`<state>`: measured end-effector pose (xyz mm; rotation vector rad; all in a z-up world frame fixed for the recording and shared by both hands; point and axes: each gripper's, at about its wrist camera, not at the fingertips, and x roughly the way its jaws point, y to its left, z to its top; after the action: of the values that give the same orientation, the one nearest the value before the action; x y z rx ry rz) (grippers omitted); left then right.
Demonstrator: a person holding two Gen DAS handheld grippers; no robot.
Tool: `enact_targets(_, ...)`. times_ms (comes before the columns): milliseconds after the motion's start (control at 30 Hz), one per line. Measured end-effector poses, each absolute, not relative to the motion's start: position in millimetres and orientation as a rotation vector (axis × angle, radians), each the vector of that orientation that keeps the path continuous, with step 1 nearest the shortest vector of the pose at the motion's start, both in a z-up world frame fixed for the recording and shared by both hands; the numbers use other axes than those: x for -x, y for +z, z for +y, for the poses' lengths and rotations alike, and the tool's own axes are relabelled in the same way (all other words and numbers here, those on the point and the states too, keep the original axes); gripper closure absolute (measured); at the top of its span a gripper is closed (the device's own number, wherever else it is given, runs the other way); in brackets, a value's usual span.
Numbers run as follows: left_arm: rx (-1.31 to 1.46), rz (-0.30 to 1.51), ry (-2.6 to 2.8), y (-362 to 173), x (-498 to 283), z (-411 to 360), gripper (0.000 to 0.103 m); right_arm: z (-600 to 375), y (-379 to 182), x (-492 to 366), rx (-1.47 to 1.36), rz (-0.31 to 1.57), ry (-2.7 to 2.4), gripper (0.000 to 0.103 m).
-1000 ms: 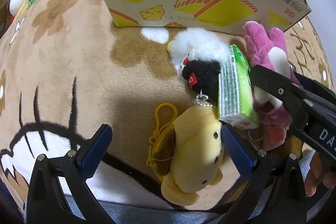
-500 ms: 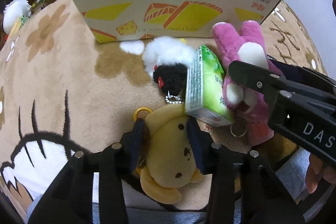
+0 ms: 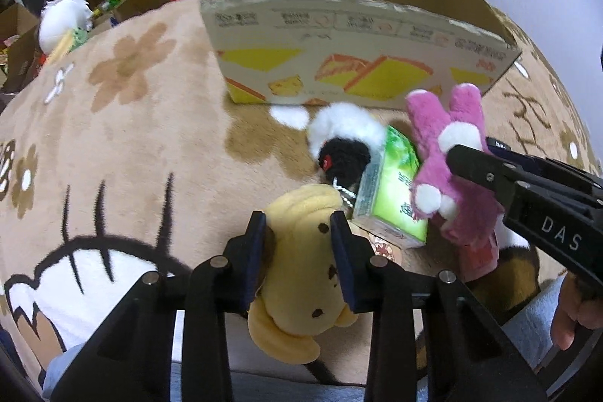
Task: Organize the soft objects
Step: 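Grasp the yellow dog plush with left tool while right tool grasps the pink bunny, then carry the yellow dog and pink bunny over the box and lower them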
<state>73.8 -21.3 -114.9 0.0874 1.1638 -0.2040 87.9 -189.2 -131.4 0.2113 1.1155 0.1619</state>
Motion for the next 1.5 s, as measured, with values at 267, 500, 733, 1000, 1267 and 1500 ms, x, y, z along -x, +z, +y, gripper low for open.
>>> enact_targets(267, -0.105, 0.97, -0.157, -79, -65, -18, 0.07, -195, -102, -78, -0.231, 1.026, 0.164, 0.071)
enact_targets(500, -0.1, 0.854, -0.135, -48, -67, -12, 0.07, -195, -66, -69, -0.214, 0.92, 0.17, 0.071)
enact_targets(733, -0.113, 0.752, -0.122, -18, -69, -13, 0.07, -191, -29, -66, -0.205, 0.793, 0.164, 0.071)
enact_targets(1000, -0.13, 0.651, -0.129, 10, -82, -17, 0.07, -190, 7, -71, -0.167, 0.645, 0.127, 0.071)
enact_targets(1267, -0.181, 0.57, -0.129, 24, -101, -25, 0.069, -191, 17, -89, -0.115, 0.583, 0.071, 0.071)
enact_targets(1500, -0.162, 0.588, -0.143, 13, -127, -30, 0.069, -194, 2, -112, -0.1, 0.611, 0.033, 0.07)
